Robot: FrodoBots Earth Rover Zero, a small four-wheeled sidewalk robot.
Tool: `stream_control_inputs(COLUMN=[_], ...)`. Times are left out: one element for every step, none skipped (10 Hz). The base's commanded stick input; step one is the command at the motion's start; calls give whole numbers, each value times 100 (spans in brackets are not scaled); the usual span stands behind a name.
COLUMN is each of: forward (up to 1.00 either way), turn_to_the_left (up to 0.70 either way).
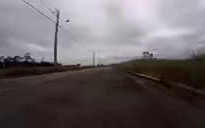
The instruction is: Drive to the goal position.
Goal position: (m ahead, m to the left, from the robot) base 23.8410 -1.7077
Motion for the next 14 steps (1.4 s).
stream_control_inputs(forward=[70,70,70,70,70,70,70,70,70,70,70,70,70,70], turn_to_the_left=[0,0,0,0,0,0,0,0,0,0,0,0,0,0])
